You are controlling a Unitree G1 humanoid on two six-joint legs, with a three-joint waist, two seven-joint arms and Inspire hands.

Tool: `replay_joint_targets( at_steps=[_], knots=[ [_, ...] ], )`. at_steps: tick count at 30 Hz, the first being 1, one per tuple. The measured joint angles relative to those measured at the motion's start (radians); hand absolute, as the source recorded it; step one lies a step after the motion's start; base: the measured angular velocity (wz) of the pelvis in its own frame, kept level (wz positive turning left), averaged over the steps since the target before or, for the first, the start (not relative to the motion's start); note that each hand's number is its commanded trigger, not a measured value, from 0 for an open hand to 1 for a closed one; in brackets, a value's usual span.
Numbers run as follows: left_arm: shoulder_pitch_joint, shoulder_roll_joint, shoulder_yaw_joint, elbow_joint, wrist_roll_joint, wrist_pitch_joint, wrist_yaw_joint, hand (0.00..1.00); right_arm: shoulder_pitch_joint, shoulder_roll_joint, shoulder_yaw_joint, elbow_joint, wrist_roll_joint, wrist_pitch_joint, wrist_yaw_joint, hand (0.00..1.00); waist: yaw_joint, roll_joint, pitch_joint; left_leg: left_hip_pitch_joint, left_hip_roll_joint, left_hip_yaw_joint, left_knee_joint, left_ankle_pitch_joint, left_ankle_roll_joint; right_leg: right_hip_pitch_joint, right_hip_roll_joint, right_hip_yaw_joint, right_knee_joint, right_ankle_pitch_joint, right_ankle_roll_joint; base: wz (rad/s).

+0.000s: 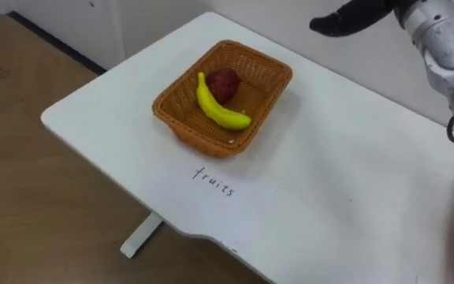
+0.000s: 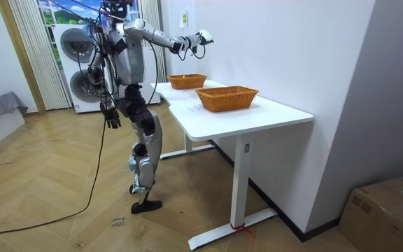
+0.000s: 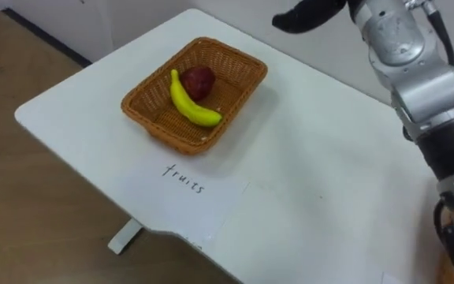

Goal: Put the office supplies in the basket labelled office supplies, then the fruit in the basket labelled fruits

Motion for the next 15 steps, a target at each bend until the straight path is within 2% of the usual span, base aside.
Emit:
replay_joint_targets(
  at_steps=[3,4,7,10,15],
  knots=[
    [0.001,-0.01,0.0,-0.004,-0.001,0.001,0.0,0.0,0.031,-0.005,-0.024,-0.023,-0.003,0.001,0.006,0.0,-0.022,0.002,-0.0001,0.035,0.004,0.024,-0.02,0.001,-0.001,0.014,0.001,0.026,-0.001,0.0,0.0,-0.25],
    [0.0,-0.009,0.0,-0.009,-0.001,0.001,0.0,0.0,0.035,-0.008,-0.03,-0.023,-0.02,0.003,0.008,0.0,-0.039,0.0,-0.0016,0.04,0.005,0.029,-0.023,0.001,-0.001,0.015,0.003,0.036,0.0,0.0,0.0,-0.2],
    [-0.007,-0.009,0.001,-0.022,-0.001,0.001,-0.006,0.0,0.036,-0.016,-0.094,-0.045,-0.046,0.007,0.013,0.0,-0.07,0.0,-0.0017,0.044,0.009,0.051,-0.032,0.0,-0.001,0.005,0.007,0.053,-0.001,0.004,-0.001,-0.22],
    [-0.014,-0.009,0.005,-0.029,-0.001,0.002,-0.019,0.0,0.035,-0.049,-0.125,-0.064,-0.044,0.01,0.012,0.0,-0.086,0.003,-0.0008,0.063,0.012,0.068,-0.042,0.0,0.001,0.01,0.008,0.074,-0.002,0.007,0.001,-0.21],
    [-0.042,-0.021,0.006,-0.026,-0.016,0.007,-0.026,0.0,0.035,-0.056,-0.176,-0.064,-0.046,0.01,0.0,0.0,-0.115,0.008,0.0023,0.095,0.015,0.094,-0.057,0.0,0.001,0.022,0.011,0.107,-0.003,0.007,0.002,-0.17]
  ],
)
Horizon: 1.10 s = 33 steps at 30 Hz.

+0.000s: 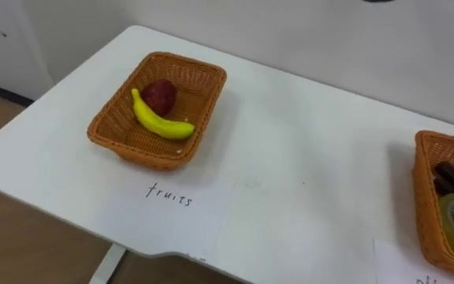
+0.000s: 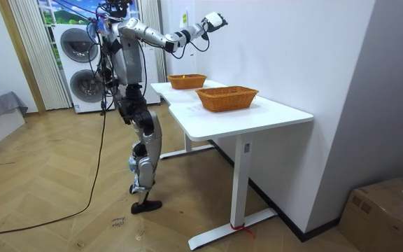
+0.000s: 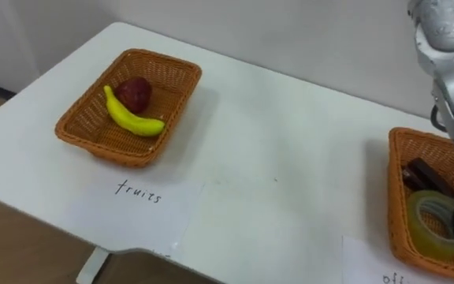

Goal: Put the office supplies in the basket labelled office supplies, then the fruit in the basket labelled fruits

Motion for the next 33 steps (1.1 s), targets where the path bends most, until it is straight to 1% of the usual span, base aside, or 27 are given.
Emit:
replay_joint_targets(
  at_steps=[2,3,4,7,9,10,11,12,13,14,16,17,18,20,21,22,23,24,25,26,27,28,29,31,32,33],
  knots=[
    [-0.01,-0.006,-0.001,0.002,-0.008,0.001,0.0,0.0,0.002,0.0,-0.001,0.006,-0.004,0.0,-0.002,0.0,-0.015,0.005,0.0032,0.016,0.004,0.011,-0.006,-0.001,-0.001,0.008,0.005,0.016,-0.003,0.001,0.0,-0.17],
    [-0.012,-0.006,-0.001,0.002,-0.009,0.001,-0.001,0.0,0.003,-0.001,-0.003,0.008,-0.004,0.0,-0.002,0.0,-0.02,0.006,0.0035,0.018,0.005,0.014,-0.007,-0.001,-0.002,0.008,0.007,0.021,-0.004,0.001,0.0,-0.13],
    [-0.016,-0.007,-0.001,0.003,-0.016,0.0,-0.005,0.0,0.01,-0.004,-0.01,0.008,-0.004,-0.001,-0.002,0.0,-0.033,0.006,0.0038,0.021,0.007,0.017,-0.009,-0.002,-0.003,0.007,0.009,0.023,-0.005,0.002,-0.002,-0.11],
    [-0.037,-0.009,0.0,0.019,-0.028,-0.002,-0.034,0.0,0.065,-0.015,-0.07,0.008,-0.003,-0.001,-0.004,0.0,-0.043,0.006,0.0035,0.026,0.011,0.027,-0.011,-0.002,-0.004,0.007,0.011,0.027,-0.005,0.003,-0.003,-0.11],
    [-0.035,-0.009,0.0,0.042,-0.058,-0.014,-0.05,0.0,0.084,-0.02,-0.097,0.008,0.02,-0.001,-0.007,0.0,-0.062,0.005,0.0032,0.033,0.011,0.037,-0.016,-0.002,-0.004,0.008,0.011,0.036,-0.004,0.003,-0.004,-0.12],
    [-0.038,-0.008,-0.001,0.056,-0.081,-0.016,-0.06,0.0,0.096,-0.031,-0.115,0.007,0.06,-0.001,-0.01,0.0,-0.074,0.004,0.0029,0.035,0.012,0.041,-0.017,-0.003,-0.004,0.008,0.012,0.038,-0.003,0.003,-0.004,-0.07],
    [-0.04,-0.007,-0.001,0.07,-0.099,-0.016,-0.065,0.0,0.106,-0.052,-0.121,0.007,0.1,-0.001,-0.019,0.0,-0.091,0.001,0.0026,0.034,0.012,0.042,-0.017,-0.003,-0.004,0.006,0.012,0.038,-0.003,0.004,-0.003,-0.06],
    [-0.04,-0.007,-0.001,0.075,-0.1,-0.017,-0.066,0.0,0.112,-0.061,-0.127,0.007,0.105,-0.001,-0.02,0.0,-0.099,-0.001,0.0022,0.034,0.012,0.043,-0.017,-0.003,-0.004,0.005,0.012,0.041,-0.003,0.004,-0.004,-0.04],
    [-0.039,-0.007,-0.001,0.084,-0.101,-0.017,-0.067,0.0,0.128,-0.072,-0.147,0.006,0.121,-0.001,-0.021,0.0,-0.115,-0.005,0.0006,0.034,0.013,0.044,-0.017,-0.003,-0.005,0.004,0.013,0.046,-0.004,0.004,-0.004,-0.12],
    [-0.039,-0.007,-0.001,0.09,-0.101,-0.019,-0.069,0.0,0.154,-0.072,-0.189,0.002,0.146,-0.001,-0.026,0.0,-0.122,-0.009,-0.0018,0.036,0.016,0.049,-0.017,-0.005,-0.006,0.004,0.016,0.051,-0.009,0.009,-0.005,-0.16],
    [-0.039,-0.007,0.0,0.098,-0.1,-0.032,-0.069,0.0,0.18,-0.072,-0.242,-0.002,0.179,-0.002,-0.037,0.0,-0.128,-0.01,-0.0022,0.043,0.026,0.073,-0.017,-0.008,-0.009,0.005,0.023,0.066,-0.017,0.017,-0.009,-0.32],
    [-0.038,-0.007,0.0,0.109,-0.1,-0.038,-0.07,0.0,0.194,-0.072,-0.271,-0.002,0.198,-0.007,-0.043,0.0,-0.141,-0.01,-0.002,0.048,0.029,0.086,-0.017,-0.009,-0.009,0.006,0.025,0.073,-0.017,0.018,-0.009,-0.31],
    [-0.037,-0.007,0.0,0.114,-0.1,-0.038,-0.07,0.0,0.207,-0.072,-0.289,-0.002,0.211,-0.014,-0.046,0.0,-0.144,-0.01,-0.0021,0.051,0.03,0.091,-0.017,-0.01,-0.01,0.007,0.026,0.076,-0.017,0.018,-0.009,-0.22],
    [-0.038,-0.007,0.009,0.118,-0.102,-0.041,-0.07,0.0,0.254,-0.072,-0.34,-0.002,0.235,-0.02,-0.066,0.0,-0.153,-0.01,-0.0018,0.063,0.036,0.108,-0.018,-0.015,-0.012,0.011,0.029,0.082,-0.015,0.019,-0.01,-0.23],
    [-0.041,-0.007,0.011,0.118,-0.105,-0.043,-0.069,0.0,0.264,-0.072,-0.351,-0.002,0.243,-0.02,-0.071,0.0,-0.16,-0.01,-0.0009,0.07,0.039,0.117,-0.019,-0.017,-0.014,0.012,0.031,0.088,-0.015,0.02,-0.011,-0.34],
    [-0.042,-0.007,0.015,0.118,-0.113,-0.048,-0.068,0.0,0.285,-0.072,-0.368,-0.003,0.255,-0.021,-0.078,0.0,-0.165,-0.005,0.0013,0.079,0.043,0.13,-0.019,-0.023,-0.017,0.014,0.037,0.104,-0.015,0.021,-0.013,-0.35],
    [-0.042,-0.007,0.021,0.118,-0.112,-0.054,-0.068,0.0,0.32,-0.072,-0.399,-0.011,0.256,-0.023,-0.086,0.0,-0.171,-0.003,0.0025,0.083,0.046,0.139,-0.022,-0.025,-0.018,0.013,0.039,0.109,-0.015,0.021,-0.013,-0.34],
    [-0.041,-0.007,0.023,0.118,-0.112,-0.056,-0.067,0.0,0.338,-0.072,-0.415,-0.012,0.262,-0.027,-0.094,0.0,-0.172,-0.004,0.0017,0.087,0.047,0.145,-0.026,-0.025,-0.018,0.013,0.039,0.113,-0.015,0.021,-0.014,-0.25],
    [-0.04,-0.007,0.028,0.117,-0.111,-0.057,-0.068,0.0,0.383,-0.072,-0.451,-0.013,0.27,-0.037,-0.109,0.0,-0.176,-0.006,0.0004,0.09,0.05,0.156,-0.026,-0.025,-0.019,0.011,0.041,0.121,-0.018,0.022,-0.015,-0.29],
    [-0.04,-0.007,0.03,0.115,-0.11,-0.057,-0.067,0.0,0.428,-0.071,-0.478,-0.013,0.275,-0.039,-0.128,0.0,-0.178,-0.005,0.0013,0.096,0.054,0.171,-0.025,-0.029,-0.021,0.009,0.044,0.135,-0.018,0.022,-0.016,-0.32],
    [-0.038,-0.007,0.03,0.115,-0.108,-0.056,-0.067,0.0,0.447,-0.071,-0.485,-0.013,0.276,-0.039,-0.139,0.0,-0.178,-0.004,0.0014,0.101,0.055,0.179,-0.025,-0.03,-0.022,0.008,0.046,0.141,-0.018,0.022,-0.016,-0.34],
    [-0.035,-0.007,0.03,0.115,-0.111,-0.056,-0.067,0.0,0.484,-0.071,-0.499,-0.013,0.281,-0.039,-0.153,0.0,-0.189,-0.002,0.0004,0.104,0.057,0.184,-0.025,-0.033,-0.023,0.006,0.05,0.158,-0.018,0.023,-0.016,-0.28],
    [-0.034,-0.007,0.03,0.116,-0.113,-0.056,-0.066,0.0,0.51,-0.071,-0.51,-0.013,0.291,-0.039,-0.165,0.0,-0.2,0.001,0.0009,0.104,0.058,0.193,-0.026,-0.033,-0.024,0.002,0.051,0.165,-0.017,0.023,-0.016,-0.26],
    [-0.034,-0.007,0.03,0.116,-0.116,-0.058,-0.064,0.0,0.534,-0.071,-0.52,-0.013,0.304,-0.039,-0.188,0.0,-0.215,0.008,-0.0024,0.107,0.059,0.206,-0.028,-0.033,-0.024,-0.009,0.055,0.188,-0.015,0.023,-0.017,-0.33],
    [-0.032,-0.007,0.03,0.116,-0.118,-0.061,-0.061,0.0,0.549,-0.071,-0.522,-0.013,0.323,-0.039,-0.2,0.0,-0.226,0.011,-0.0016,0.114,0.059,0.208,-0.033,-0.033,-0.024,-0.01,0.057,0.201,-0.013,0.023,-0.017,-0.36],
    [-0.028,-0.007,0.03,0.116,-0.122,-0.062,-0.061,0.0,0.559,-0.071,-0.527,-0.014,0.335,-0.039,-0.205,0.0,-0.227,0.011,-0.0018,0.119,0.059,0.208,-0.035,-0.033,-0.024,-0.01,0.058,0.209,-0.012,0.023,-0.017,-0.34]
  ],
)
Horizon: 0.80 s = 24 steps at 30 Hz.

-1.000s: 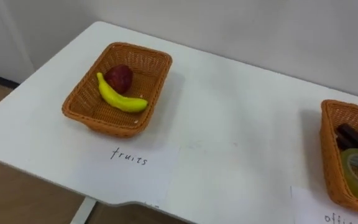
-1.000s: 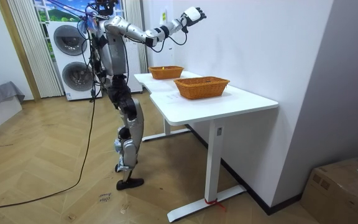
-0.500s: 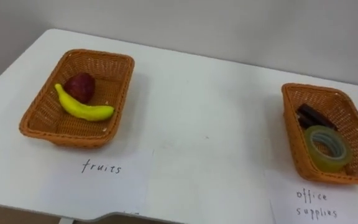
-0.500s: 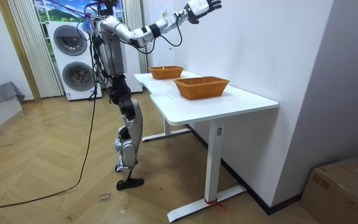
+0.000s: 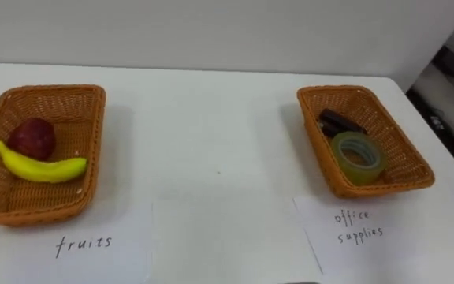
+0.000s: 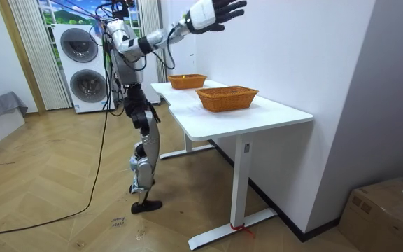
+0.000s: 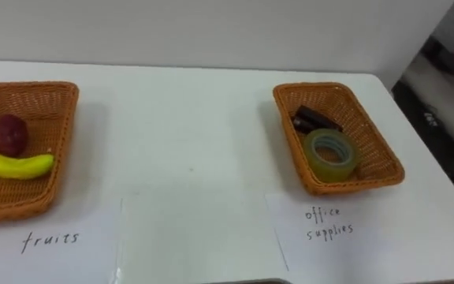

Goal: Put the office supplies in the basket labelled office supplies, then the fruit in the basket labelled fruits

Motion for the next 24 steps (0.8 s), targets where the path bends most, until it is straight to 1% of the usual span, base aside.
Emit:
replay_joint_targets(
  at_steps=[2,3,4,6,7,8,9,11,12,13,14,15,16,17,18,19,20,21,22,23,24],
  knots=[
    [-0.009,-0.001,0.0,0.0,-0.001,-0.013,0.0,0.0,0.053,0.001,-0.04,-0.016,0.037,-0.001,-0.018,0.0,-0.019,0.0,0.0014,0.004,-0.001,0.0,0.0,0.0,0.0,0.0,0.0,0.008,-0.002,0.0,0.0,-0.18],
    [-0.009,-0.001,0.0,0.0,-0.001,-0.015,-0.001,0.0,0.058,0.002,-0.046,-0.017,0.043,-0.002,-0.023,0.0,-0.024,-0.001,0.0038,0.004,-0.001,0.002,0.0,0.0,0.0,0.0,0.0,0.009,-0.003,0.0,0.0,-0.11],
    [-0.013,-0.001,0.0,0.0,-0.002,-0.019,-0.001,0.0,0.074,0.003,-0.063,-0.017,0.055,-0.003,-0.036,0.0,-0.029,-0.003,0.0049,0.006,-0.001,0.009,0.0,0.0,0.0,-0.004,0.001,0.02,-0.002,0.0,0.0,-0.2],
    [-0.013,-0.001,0.0,0.0,-0.018,-0.025,0.001,0.0,0.108,0.004,-0.086,-0.017,0.076,-0.017,-0.059,0.0,-0.037,-0.006,0.0062,0.009,0.0,0.012,0.001,0.0,0.0,-0.004,0.005,0.034,-0.005,0.0,0.0,-0.19],
    [-0.012,-0.001,0.0,-0.001,-0.023,-0.035,0.003,0.0,0.145,0.006,-0.107,-0.018,0.085,-0.029,-0.07,0.0,-0.043,-0.007,0.0073,0.01,0.002,0.012,0.001,-0.003,-0.004,-0.004,0.008,0.043,-0.007,0.0,0.0,-0.13],
    [-0.009,0.0,0.0,-0.001,-0.022,-0.038,0.006,0.0,0.18,0.016,-0.123,-0.018,0.096,-0.042,-0.086,0.0,-0.047,-0.003,0.0048,0.012,0.004,0.013,0.0,-0.005,-0.007,-0.005,0.012,0.049,-0.008,0.0,0.0,-0.13],
    [-0.007,0.0,0.0,-0.001,-0.022,-0.038,0.006,0.0,0.193,0.023,-0.13,-0.017,0.103,-0.046,-0.093,0.0,-0.049,-0.004,0.0052,0.013,0.005,0.013,0.0,-0.005,-0.007,-0.004,0.013,0.051,-0.009,0.0,-0.001,-0.14],
    [-0.001,-0.001,-0.002,0.002,-0.023,-0.039,0.019,0.0,0.253,0.086,-0.168,-0.012,0.134,-0.067,-0.14,0.0,-0.049,-0.005,0.0059,0.016,0.007,0.013,0.0,-0.005,-0.007,-0.004,0.017,0.058,-0.016,0.005,-0.005,-0.16],
    [-0.002,-0.001,-0.002,0.002,-0.025,-0.039,0.022,0.0,0.267,0.102,-0.176,-0.007,0.147,-0.071,-0.15,0.0,-0.05,-0.005,0.006,0.016,0.008,0.013,0.0,-0.006,-0.007,-0.004,0.018,0.059,-0.017,0.006,-0.006,-0.15],
    [0.0,-0.001,-0.001,0.002,-0.03,-0.039,0.026,0.0,0.296,0.129,-0.187,0.012,0.168,-0.078,-0.168,0.0,-0.05,-0.002,0.0077,0.015,0.01,0.014,0.0,-0.007,-0.009,-0.006,0.019,0.061,-0.02,0.007,-0.006,-0.13],
    [-0.007,-0.001,-0.001,0.002,-0.03,-0.041,0.027,0.0,0.313,0.153,-0.189,0.045,0.198,-0.087,-0.184,0.0,-0.052,0.003,0.0059,0.013,0.013,0.018,0.001,-0.012,-0.015,-0.011,0.023,0.064,-0.02,0.008,-0.007,-0.14],
    [-0.008,-0.001,-0.001,0.001,-0.03,-0.041,0.028,0.0,0.322,0.168,-0.189,0.066,0.212,-0.094,-0.188,0.0,-0.051,0.006,0.0056,0.012,0.016,0.022,0.001,-0.015,-0.016,-0.015,0.026,0.067,-0.018,0.008,-0.007,-0.17],
    [-0.008,-0.001,0.0,0.002,-0.029,-0.042,0.035,0.0,0.326,0.2,-0.189,0.113,0.239,-0.099,-0.192,0.0,-0.049,0.012,0.0082,0.011,0.017,0.024,0.001,-0.015,-0.016,-0.02,0.028,0.074,-0.015,0.009,-0.008,-0.15],
    [-0.005,-0.004,-0.001,0.011,-0.029,-0.043,0.041,0.0,0.334,0.232,-0.19,0.159,0.254,-0.102,-0.195,0.0,-0.052,0.014,0.0061,0.012,0.017,0.025,0.001,-0.015,-0.016,-0.021,0.028,0.078,-0.014,0.009,-0.008,-0.12],
    [-0.007,-0.005,-0.001,0.013,-0.03,-0.043,0.041,0.0,0.343,0.244,-0.19,0.18,0.27,-0.102,-0.196,0.0,-0.051,0.017,0.0056,0.012,0.016,0.025,0.0,-0.015,-0.016,-0.021,0.029,0.079,-0.014,0.009,-0.008,-0.06],
    [-0.01,-0.008,-0.001,0.013,-0.029,-0.043,0.042,0.0,0.362,0.273,-0.191,0.215,0.288,-0.103,-0.199,0.0,-0.053,0.02,0.0064,0.012,0.016,0.025,-0.001,-0.015,-0.016,-0.021,0.029,0.081,-0.017,0.009,-0.008,-0.03],
    [-0.011,-0.011,-0.002,0.014,-0.03,-0.043,0.044,0.0,0.384,0.304,-0.19,0.247,0.315,-0.104,-0.2,0.0,-0.052,0.032,0.0053,0.012,0.016,0.025,-0.002,-0.015,-0.016,-0.02,0.029,0.083,-0.019,0.009,-0.008,-0.04],
    [-0.01,-0.014,-0.002,0.014,-0.03,-0.043,0.044,0.0,0.399,0.321,-0.19,0.258,0.321,-0.104,-0.199,0.0,-0.051,0.032,0.007,0.013,0.016,0.025,-0.002,-0.015,-0.016,-0.02,0.029,0.085,-0.019,0.009,-0.008,-0.05],
    [-0.008,-0.019,-0.002,0.017,-0.03,-0.043,0.044,0.0,0.424,0.354,-0.19,0.276,0.346,-0.104,-0.2,0.0,-0.049,0.047,0.0045,0.014,0.016,0.025,-0.001,-0.015,-0.016,-0.02,0.029,0.087,-0.018,0.009,-0.008,-0.08],
    [-0.011,-0.026,-0.002,0.018,-0.031,-0.043,0.045,0.0,0.441,0.379,-0.188,0.31,0.373,-0.105,-0.199,0.0,-0.051,0.06,0.0041,0.016,0.015,0.025,-0.001,-0.015,-0.016,-0.02,0.029,0.088,-0.017,0.009,-0.008,-0.07],
    [-0.011,-0.031,-0.002,0.019,-0.031,-0.043,0.05,0.0,0.447,0.393,-0.186,0.334,0.381,-0.105,-0.198,0.0,-0.051,0.065,0.0048,0.017,0.015,0.025,-0.002,-0.015,-0.016,-0.02,0.029,0.089,-0.016,0.008,-0.008,-0.05]
  ],
)
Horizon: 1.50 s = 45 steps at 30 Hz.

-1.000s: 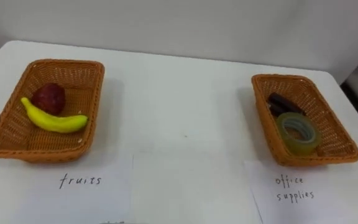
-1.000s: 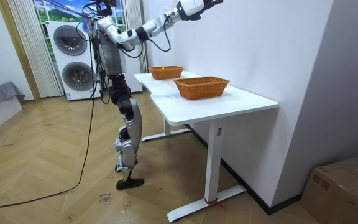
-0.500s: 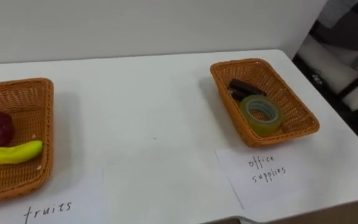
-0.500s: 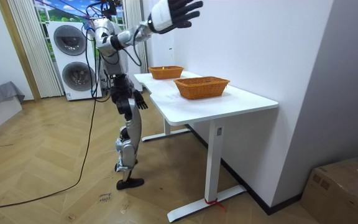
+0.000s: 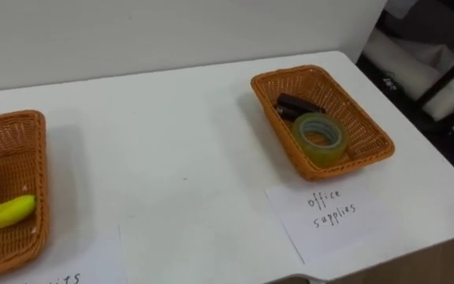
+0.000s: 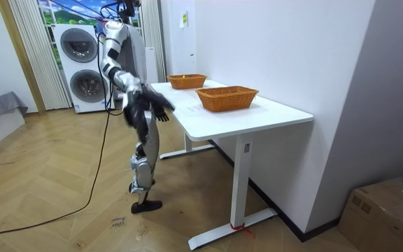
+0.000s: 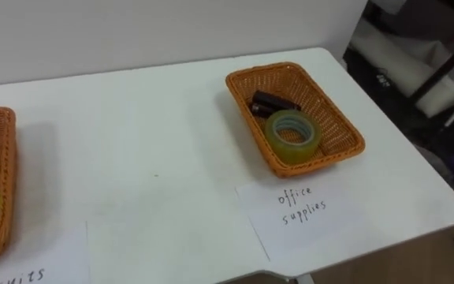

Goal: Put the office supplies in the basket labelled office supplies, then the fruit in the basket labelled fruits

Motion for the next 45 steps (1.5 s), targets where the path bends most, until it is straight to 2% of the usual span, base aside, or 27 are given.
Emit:
replay_joint_targets(
  at_steps=[2,3,5,8,13,16,17,20,24,29,34,36,41,45],
  knots=[
    [0.002,-0.015,0.002,0.009,0.0,-0.002,0.02,0.0,0.015,0.074,0.007,0.116,0.003,-0.004,0.004,0.0,0.002,0.007,0.0004,0.001,0.001,-0.001,0.0,0.0,0.0,0.001,0.001,-0.001,0.001,-0.002,-0.002,0.0],
    [0.0,-0.018,0.002,0.017,0.001,-0.006,0.022,0.0,0.019,0.092,0.008,0.146,0.006,-0.004,0.01,0.0,0.003,0.008,0.0006,0.002,0.002,-0.001,0.0,0.0,0.0,0.001,0.002,0.0,0.001,-0.002,-0.002,0.0],
    [-0.005,-0.04,0.001,0.032,0.001,-0.007,0.022,0.0,0.034,0.154,0.011,0.249,0.011,-0.004,0.024,0.0,0.004,0.009,0.0007,0.003,0.002,-0.004,0.0,0.0,0.0,0.001,0.001,0.001,0.002,-0.002,-0.002,0.0],
    [-0.005,-0.056,-0.002,0.042,-0.004,-0.007,0.024,0.0,0.048,0.202,0.076,0.359,0.011,-0.004,0.038,0.0,0.004,0.009,0.0013,0.003,0.0,-0.001,0.0,0.0,0.0,-0.005,0.0,0.008,0.011,-0.003,-0.001,-0.05],
    [-0.022,-0.061,-0.023,0.089,0.0,-0.012,0.05,0.0,0.046,0.254,0.161,0.456,-0.002,0.004,0.103,0.0,0.004,0.021,0.0032,0.005,-0.003,-0.017,0.0,0.0,0.0,-0.018,0.0,0.014,0.032,-0.007,0.003,-0.06],
    [-0.024,-0.066,-0.038,0.121,0.0,-0.016,0.063,0.0,0.033,0.265,0.217,0.516,-0.05,0.007,0.166,0.0,0.015,0.038,-0.0029,0.007,-0.002,-0.032,-0.003,-0.006,0.001,-0.022,0.003,0.015,0.039,-0.007,0.002,-0.06],
    [-0.028,-0.074,-0.038,0.129,0.0,-0.015,0.064,0.0,0.036,0.265,0.254,0.519,-0.087,0.016,0.189,0.0,0.033,0.049,-0.0025,0.009,-0.002,-0.031,-0.005,-0.011,0.002,-0.032,0.004,0.021,0.052,-0.007,0.002,-0.15],
    [-0.04,-0.091,-0.042,0.131,-0.003,-0.014,0.074,0.0,0.032,0.268,0.359,0.52,-0.175,0.031,0.254,0.0,0.063,0.061,-0.0009,0.01,-0.002,-0.035,-0.006,-0.013,0.003,-0.033,0.005,0.02,0.056,-0.006,0.003,-0.04],
    [-0.043,-0.094,-0.079,0.137,-0.008,-0.019,0.092,0.0,-0.003,0.272,0.457,0.524,-0.277,0.039,0.346,0.0,0.094,0.069,-0.0004,0.012,0.0,-0.038,-0.005,-0.014,0.004,-0.032,0.008,0.02,0.056,-0.004,0.001,0.0],
    [-0.051,-0.103,-0.085,0.146,-0.021,-0.026,0.097,0.0,-0.035,0.274,0.559,0.495,-0.393,0.048,0.464,0.0,0.126,0.073,-0.0005,0.002,-0.003,-0.055,-0.004,-0.014,0.003,-0.034,0.005,0.012,0.055,-0.005,0.002,0.04],
    [-0.052,-0.109,-0.085,0.15,-0.02,-0.03,0.104,0.0,-0.048,0.274,0.567,0.509,-0.42,0.048,0.534,0.0,0.142,0.068,-0.0019,-0.004,-0.01,-0.084,-0.001,-0.014,0.004,-0.029,-0.003,-0.007,0.054,-0.013,0.004,0.14],
    [-0.05,-0.109,-0.086,0.162,-0.02,-0.028,0.104,0.0,-0.054,0.274,0.566,0.528,-0.433,0.049,0.542,0.0,0.142,0.064,0.002,0.0,-0.01,-0.09,0.004,-0.014,0.004,-0.015,-0.004,-0.014,0.045,-0.013,0.004,0.11],
    [-0.046,-0.114,-0.088,0.2,0.002,0.011,0.109,0.0,-0.068,0.274,0.564,0.573,-0.463,0.061,0.575,0.0,0.141,0.054,0.0061,0.001,-0.017,-0.129,0.005,-0.014,0.004,0.008,-0.015,-0.05,0.03,-0.018,0.005,0.18],
    [-0.042,-0.114,-0.089,0.213,0.003,0.012,0.111,0.0,-0.083,0.274,0.563,0.595,-0.46,0.069,0.587,0.0,0.142,0.051,0.0074,0.001,-0.02,-0.143,0.007,-0.014,0.004,0.019,-0.02,-0.067,0.025,-0.02,0.008,0.14]
  ],
)
